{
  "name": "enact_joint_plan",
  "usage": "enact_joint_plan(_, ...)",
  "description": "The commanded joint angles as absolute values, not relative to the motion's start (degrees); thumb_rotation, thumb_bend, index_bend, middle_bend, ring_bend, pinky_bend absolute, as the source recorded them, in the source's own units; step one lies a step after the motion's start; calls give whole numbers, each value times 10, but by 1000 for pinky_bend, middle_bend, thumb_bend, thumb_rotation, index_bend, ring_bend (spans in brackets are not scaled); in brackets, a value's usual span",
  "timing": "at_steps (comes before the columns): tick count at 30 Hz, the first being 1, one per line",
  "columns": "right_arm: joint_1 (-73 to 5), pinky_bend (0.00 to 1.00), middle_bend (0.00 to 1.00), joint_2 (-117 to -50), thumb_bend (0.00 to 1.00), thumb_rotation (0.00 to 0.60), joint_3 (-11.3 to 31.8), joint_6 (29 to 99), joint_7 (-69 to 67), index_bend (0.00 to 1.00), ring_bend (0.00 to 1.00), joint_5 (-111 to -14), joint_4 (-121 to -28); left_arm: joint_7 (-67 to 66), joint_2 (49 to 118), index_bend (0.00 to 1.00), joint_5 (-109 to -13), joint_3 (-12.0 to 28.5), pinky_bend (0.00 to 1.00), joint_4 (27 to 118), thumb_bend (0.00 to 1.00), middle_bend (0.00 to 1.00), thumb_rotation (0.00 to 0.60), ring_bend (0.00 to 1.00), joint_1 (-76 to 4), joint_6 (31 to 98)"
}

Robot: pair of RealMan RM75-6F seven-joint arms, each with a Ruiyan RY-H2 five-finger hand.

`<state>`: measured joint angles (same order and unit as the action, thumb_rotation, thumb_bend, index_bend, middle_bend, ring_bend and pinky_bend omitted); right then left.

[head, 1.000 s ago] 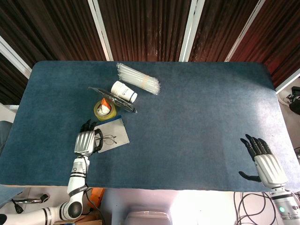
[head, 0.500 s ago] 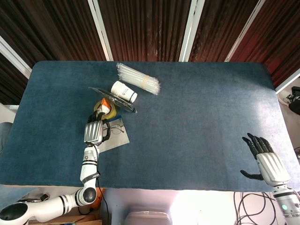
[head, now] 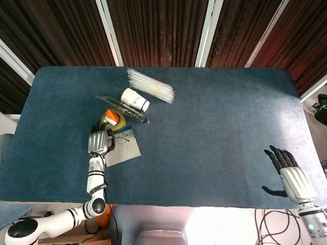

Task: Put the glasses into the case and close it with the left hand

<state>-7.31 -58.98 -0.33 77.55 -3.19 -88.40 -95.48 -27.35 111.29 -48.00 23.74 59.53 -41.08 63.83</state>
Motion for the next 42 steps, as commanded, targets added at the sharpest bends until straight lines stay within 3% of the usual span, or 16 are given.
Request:
enact_joint_plan(1,-72,0,0,-588,268,600,-3,778,-34,0,0,-883,-956,-272,1115,671,-484,233,127,584,427,175,600,49,-410,641)
enact_joint_plan(7,-74,0,0,-589,268,600,-5,774,-31,0,0,-886,-957,-271,1118,634,-485,231,124,565,414,171,600,51,-410,642)
enact_joint_plan(17,-73,0,0,-589,268,600,-5,776,-29,0,0,-887,-959,-262,1105,293,-502,214,118,566,394,139,600,47,-401,635)
enact_joint_plan(24,-74,0,0,-589,268,600,-7,774,-28,0,0,-888,-960,-242,1098,196,-521,210,118,572,368,131,600,45,-395,645)
enact_joint_plan(30,-74,0,0,-589,268,600,-7,773,-26,0,0,-887,-961,-203,1080,214,-561,195,113,608,362,142,600,61,-377,667)
enact_joint_plan(36,-77,0,0,-593,267,600,-8,768,-16,0,0,-887,-960,-153,1026,261,-639,131,104,707,342,151,600,69,-324,708)
enact_joint_plan(42,-78,0,0,-598,268,600,-9,764,-3,0,0,-886,-962,-173,945,266,-633,86,85,825,307,79,576,7,-297,669)
